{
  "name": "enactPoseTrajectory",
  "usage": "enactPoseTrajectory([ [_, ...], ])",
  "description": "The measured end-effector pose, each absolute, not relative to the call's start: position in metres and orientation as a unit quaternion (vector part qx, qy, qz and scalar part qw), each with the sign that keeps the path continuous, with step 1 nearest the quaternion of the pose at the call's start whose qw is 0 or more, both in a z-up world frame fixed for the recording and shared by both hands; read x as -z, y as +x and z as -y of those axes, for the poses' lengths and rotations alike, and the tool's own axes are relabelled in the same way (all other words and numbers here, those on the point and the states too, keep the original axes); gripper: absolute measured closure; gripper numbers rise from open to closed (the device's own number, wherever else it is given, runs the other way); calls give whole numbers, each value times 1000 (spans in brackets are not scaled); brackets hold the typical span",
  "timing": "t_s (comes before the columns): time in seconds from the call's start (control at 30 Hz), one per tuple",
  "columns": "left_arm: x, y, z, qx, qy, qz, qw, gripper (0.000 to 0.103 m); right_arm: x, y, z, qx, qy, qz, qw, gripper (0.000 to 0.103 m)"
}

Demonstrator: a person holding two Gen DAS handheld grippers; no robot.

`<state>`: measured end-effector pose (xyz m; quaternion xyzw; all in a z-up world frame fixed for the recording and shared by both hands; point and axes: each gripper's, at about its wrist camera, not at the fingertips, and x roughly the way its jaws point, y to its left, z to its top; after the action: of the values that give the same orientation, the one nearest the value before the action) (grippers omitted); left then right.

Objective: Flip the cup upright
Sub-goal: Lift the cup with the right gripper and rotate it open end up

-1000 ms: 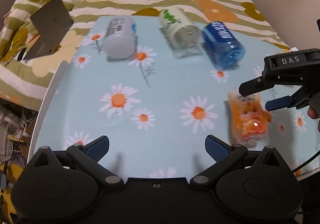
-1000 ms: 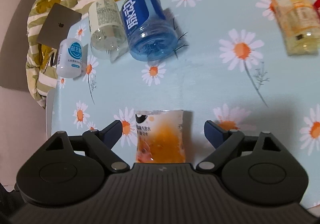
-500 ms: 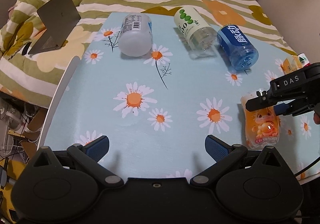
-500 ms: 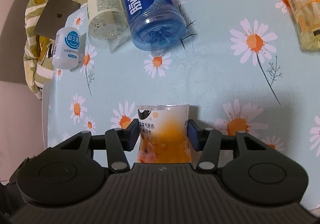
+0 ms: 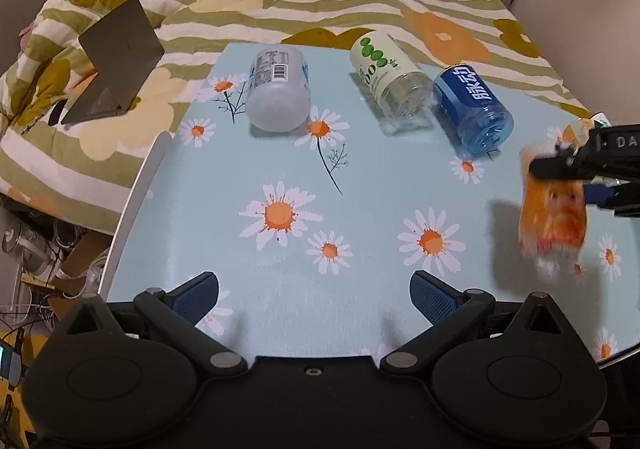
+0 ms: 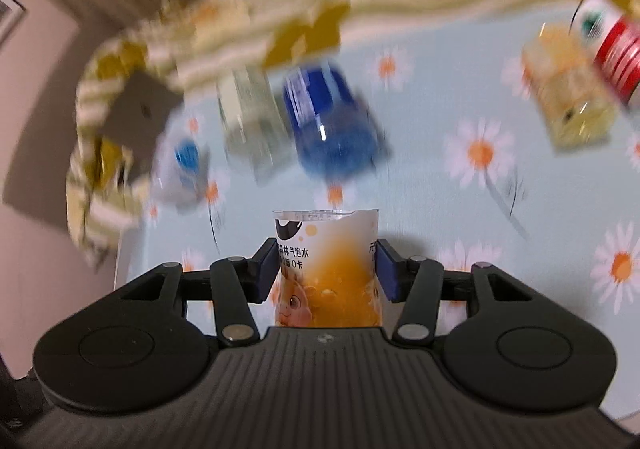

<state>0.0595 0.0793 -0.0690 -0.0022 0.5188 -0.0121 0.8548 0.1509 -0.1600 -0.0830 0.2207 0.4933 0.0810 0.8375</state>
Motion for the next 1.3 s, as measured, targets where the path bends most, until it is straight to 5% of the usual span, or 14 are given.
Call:
enactPoseTrajectory([
  [0.47, 77, 31, -94, 11, 30, -502, 864, 0, 130, 102, 107, 2, 95, -257, 962, 37],
  [1.0, 81, 25, -96, 20, 51, -499, 865, 0, 141, 84, 96, 0, 72, -244, 967, 35],
  [1.3, 83, 23, -89, 29, 44, -504, 862, 0, 127, 74, 100, -28, 41, -312, 949, 35],
])
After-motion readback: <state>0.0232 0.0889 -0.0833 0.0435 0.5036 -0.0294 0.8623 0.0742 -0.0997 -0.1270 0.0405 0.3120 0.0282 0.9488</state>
